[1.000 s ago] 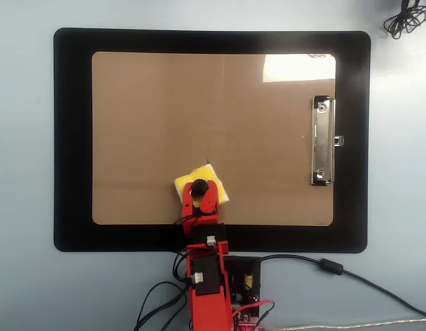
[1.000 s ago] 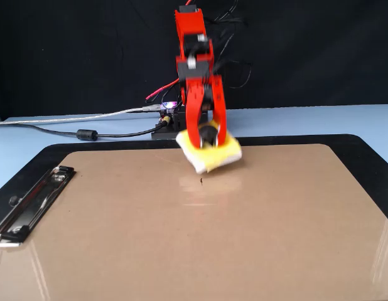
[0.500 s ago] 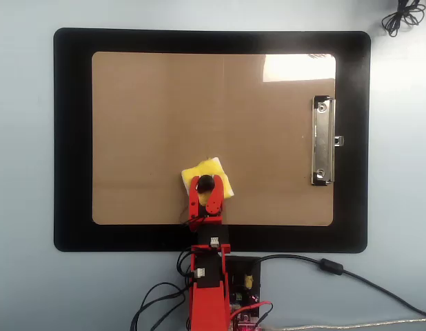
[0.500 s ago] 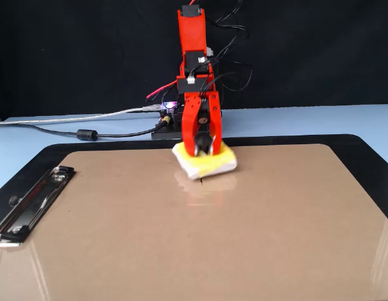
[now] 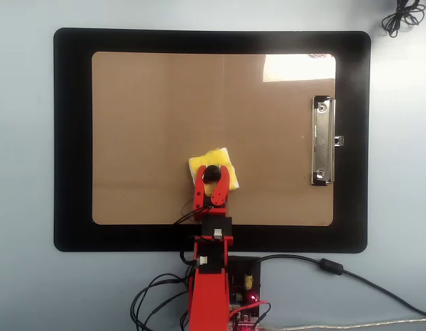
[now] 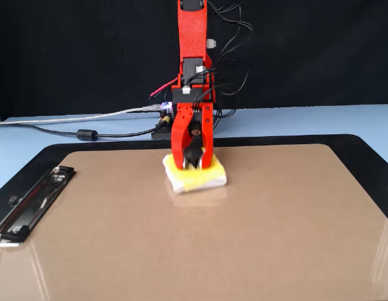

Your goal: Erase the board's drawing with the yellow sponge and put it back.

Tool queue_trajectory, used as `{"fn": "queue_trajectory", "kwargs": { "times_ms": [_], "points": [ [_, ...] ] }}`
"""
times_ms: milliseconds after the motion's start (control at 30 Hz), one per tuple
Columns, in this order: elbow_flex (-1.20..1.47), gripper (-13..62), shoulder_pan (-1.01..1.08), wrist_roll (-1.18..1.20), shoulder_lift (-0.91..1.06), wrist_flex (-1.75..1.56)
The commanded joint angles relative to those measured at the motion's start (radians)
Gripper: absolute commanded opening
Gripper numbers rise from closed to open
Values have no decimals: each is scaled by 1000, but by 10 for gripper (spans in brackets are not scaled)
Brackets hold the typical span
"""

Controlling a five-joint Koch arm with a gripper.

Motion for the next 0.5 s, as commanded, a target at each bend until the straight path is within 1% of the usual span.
{"fn": "queue_trajectory", "kwargs": {
  "times_ms": [0,100,133,333,367,467],
  "points": [
    [18,-83,-18,-5,74,-9],
    [25,-83,-23,-2,63,-14],
    [12,-83,-25,-2,28,-21],
    [-304,-83,-26,-2,-407,-118],
    [-327,-83,-26,-2,-448,-137],
    [-270,-83,-26,-2,-428,-167]
  ]
}}
